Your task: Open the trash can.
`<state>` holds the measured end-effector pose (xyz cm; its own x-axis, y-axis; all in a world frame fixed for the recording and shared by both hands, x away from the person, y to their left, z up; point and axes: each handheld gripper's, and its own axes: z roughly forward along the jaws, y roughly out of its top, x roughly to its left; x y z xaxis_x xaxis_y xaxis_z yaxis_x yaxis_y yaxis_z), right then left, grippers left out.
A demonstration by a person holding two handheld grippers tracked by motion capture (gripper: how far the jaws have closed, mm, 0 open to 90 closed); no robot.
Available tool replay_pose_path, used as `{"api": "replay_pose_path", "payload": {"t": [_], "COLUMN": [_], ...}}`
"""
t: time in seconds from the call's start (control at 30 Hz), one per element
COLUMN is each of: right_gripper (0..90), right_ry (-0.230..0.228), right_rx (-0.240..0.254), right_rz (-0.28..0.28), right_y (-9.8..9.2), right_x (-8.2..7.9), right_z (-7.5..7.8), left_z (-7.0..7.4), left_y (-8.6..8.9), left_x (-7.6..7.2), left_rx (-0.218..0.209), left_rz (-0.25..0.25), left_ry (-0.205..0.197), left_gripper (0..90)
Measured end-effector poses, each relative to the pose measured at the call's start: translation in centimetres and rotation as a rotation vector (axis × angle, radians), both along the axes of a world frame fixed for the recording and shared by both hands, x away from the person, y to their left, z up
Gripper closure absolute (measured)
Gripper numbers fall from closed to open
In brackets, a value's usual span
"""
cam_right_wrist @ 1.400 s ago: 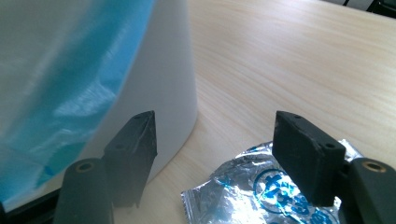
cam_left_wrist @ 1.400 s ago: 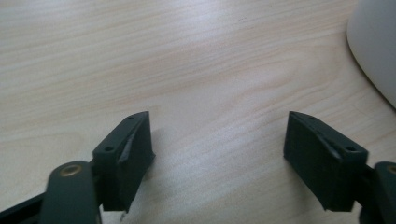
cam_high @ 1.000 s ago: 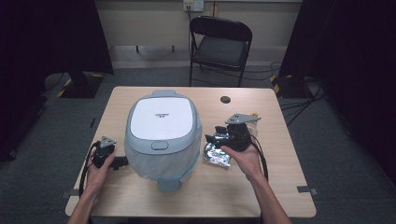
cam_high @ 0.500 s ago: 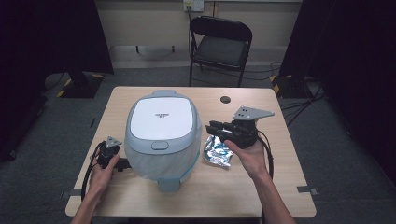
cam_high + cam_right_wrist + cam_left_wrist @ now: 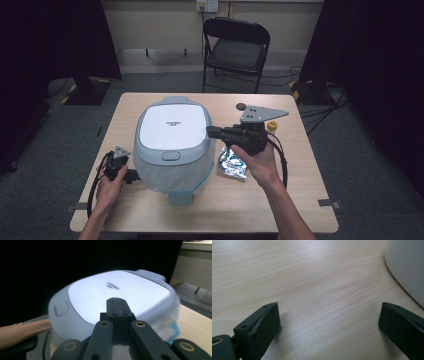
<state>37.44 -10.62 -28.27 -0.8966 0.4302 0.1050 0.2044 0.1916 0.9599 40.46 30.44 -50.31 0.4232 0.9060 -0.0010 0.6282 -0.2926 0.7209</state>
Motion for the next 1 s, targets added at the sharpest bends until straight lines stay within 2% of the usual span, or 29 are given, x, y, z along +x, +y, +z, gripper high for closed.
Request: {"api": "replay_pose_path", "payload": {"t": [0.17, 0.5, 0.63, 0.73, 0.77, 0.93, 1.0], "right_gripper": [90.0, 90.0, 90.0, 90.0, 90.0, 90.0, 90.0], "right_ry": [0.0, 0.005, 0.006, 0.033, 0.036, 0.054, 0.07], "right_rx": [-0.016, -0.072, -0.101, -0.11, -0.13, -0.113, -0.092], "right_rz": [0.085, 0.191, 0.215, 0.217, 0.207, 0.207, 0.21], "right_y": [2.8, 6.5, 7.4, 7.6, 7.7, 7.6, 7.5], "right_x": [-0.5, -1.9, -2.6, -2.6, -2.6, -2.5, -2.4], "right_z": [0.7, 0.6, 0.4, 0.1, 0.0, -0.1, -0.4], "left_z": [0.0, 0.0, 0.0, 0.0, 0.0, 0.0, 0.0], "left_y": [0.0, 0.0, 0.0, 0.0, 0.0, 0.0, 0.0], "left_x": [0.0, 0.0, 0.0, 0.0, 0.0, 0.0, 0.0], "left_rx": [0.0, 0.0, 0.0, 0.0, 0.0, 0.0, 0.0], "left_rz": [0.0, 0.0, 0.0, 0.0, 0.0, 0.0, 0.0], "left_ry": [0.0, 0.0, 0.0, 0.0, 0.0, 0.0, 0.0], "left_gripper": [3.4, 3.5, 3.5, 3.4, 3.4, 3.5, 3.4]}}
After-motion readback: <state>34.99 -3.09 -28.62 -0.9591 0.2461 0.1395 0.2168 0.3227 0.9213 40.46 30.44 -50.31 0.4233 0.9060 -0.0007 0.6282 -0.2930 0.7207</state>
